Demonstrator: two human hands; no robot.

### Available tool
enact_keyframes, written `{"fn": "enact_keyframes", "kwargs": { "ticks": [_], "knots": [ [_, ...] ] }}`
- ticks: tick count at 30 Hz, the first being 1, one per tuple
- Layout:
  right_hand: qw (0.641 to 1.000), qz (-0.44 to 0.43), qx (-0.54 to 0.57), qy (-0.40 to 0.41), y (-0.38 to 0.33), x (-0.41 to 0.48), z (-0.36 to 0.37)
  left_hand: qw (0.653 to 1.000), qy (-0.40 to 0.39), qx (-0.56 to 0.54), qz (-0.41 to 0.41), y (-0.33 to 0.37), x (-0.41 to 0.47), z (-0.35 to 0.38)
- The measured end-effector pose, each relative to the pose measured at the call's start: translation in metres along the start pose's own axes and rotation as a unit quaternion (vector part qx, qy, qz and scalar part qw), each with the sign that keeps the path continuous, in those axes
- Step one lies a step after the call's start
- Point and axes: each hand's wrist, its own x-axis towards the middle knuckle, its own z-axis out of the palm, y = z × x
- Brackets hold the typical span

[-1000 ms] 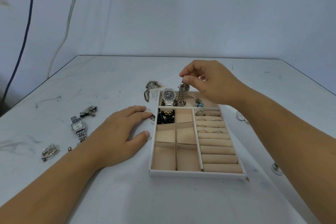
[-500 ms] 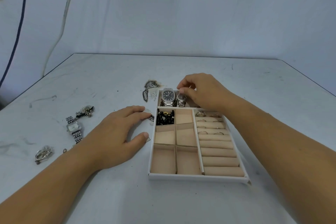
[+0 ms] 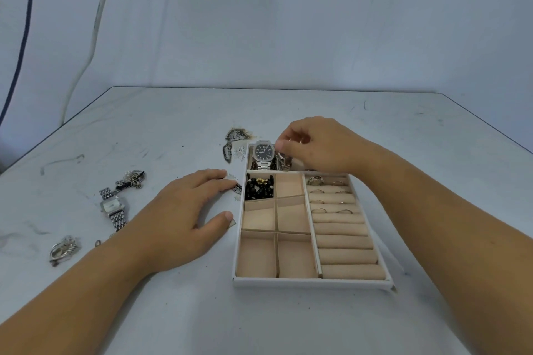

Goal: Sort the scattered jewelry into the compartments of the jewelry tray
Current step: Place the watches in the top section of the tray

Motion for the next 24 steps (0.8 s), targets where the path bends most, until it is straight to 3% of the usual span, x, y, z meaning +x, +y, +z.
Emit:
{"fn": "enact_keyframes", "kwargs": {
  "ticks": [3, 9, 17, 24],
  "knots": [
    [0.999, 0.005, 0.001, -0.033, -0.001, -0.008, 0.003, 1.000, -0.003, 0.003, 0.001, -0.001, 0.000, 0.000],
    [0.998, 0.028, -0.010, 0.048, 0.000, -0.005, 0.017, 1.000, -0.005, 0.001, -0.001, -0.001, 0.000, 0.001],
    [0.997, 0.033, 0.048, 0.043, -0.004, -0.006, 0.017, 1.000, -0.002, 0.002, 0.004, -0.002, 0.001, 0.001],
    [0.998, 0.040, 0.007, 0.044, -0.011, -0.008, 0.022, 1.000, -0.002, 0.003, 0.006, -0.003, 0.001, 0.002]
  ]
}}
